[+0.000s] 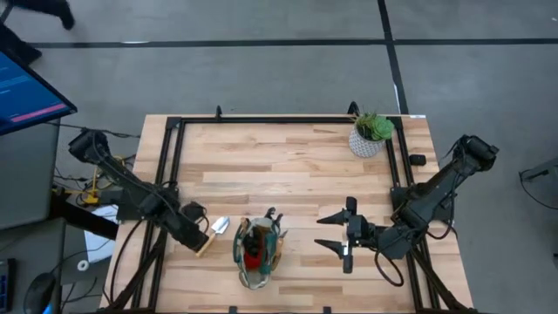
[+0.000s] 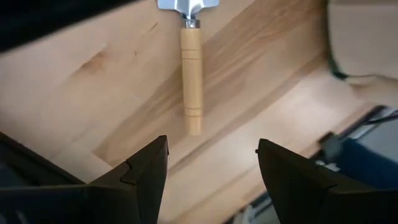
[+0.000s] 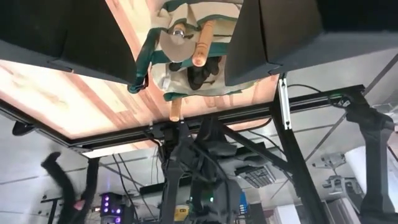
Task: Pick & Place Garden tools in Gardening bag
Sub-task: Put the brown trowel into the gardening bag
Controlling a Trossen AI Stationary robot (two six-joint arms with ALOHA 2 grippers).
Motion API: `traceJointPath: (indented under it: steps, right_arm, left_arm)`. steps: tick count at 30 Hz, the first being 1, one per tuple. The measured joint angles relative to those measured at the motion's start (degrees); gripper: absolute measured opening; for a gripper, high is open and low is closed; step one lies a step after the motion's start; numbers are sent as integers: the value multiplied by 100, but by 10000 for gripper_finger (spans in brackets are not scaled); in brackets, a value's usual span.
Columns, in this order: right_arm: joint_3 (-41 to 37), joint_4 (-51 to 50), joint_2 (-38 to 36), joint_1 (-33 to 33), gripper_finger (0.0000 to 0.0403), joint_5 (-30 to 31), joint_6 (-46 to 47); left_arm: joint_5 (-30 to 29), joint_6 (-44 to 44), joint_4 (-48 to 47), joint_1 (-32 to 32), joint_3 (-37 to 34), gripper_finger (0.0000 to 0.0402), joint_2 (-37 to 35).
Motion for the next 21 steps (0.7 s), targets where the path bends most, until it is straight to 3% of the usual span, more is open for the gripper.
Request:
traceJointPath:
  steps: [11,16,19,21]
  right_arm:
    - [0,-33,0,16,238,-155,344]
    - [0,-36,0,81,238,-153,345]
    - [0,-93,0,120,238,-153,344]
    - [-2,-199,0,124,238,-168,345]
  left_arm:
    - [-21,370,332,-2,0,218,785]
    - [-574,-345,862,-43,-2,218,571]
    - [-503,-677,850,-41,-2,218,409]
    - [-245,-229,870,-41,-2,218,259]
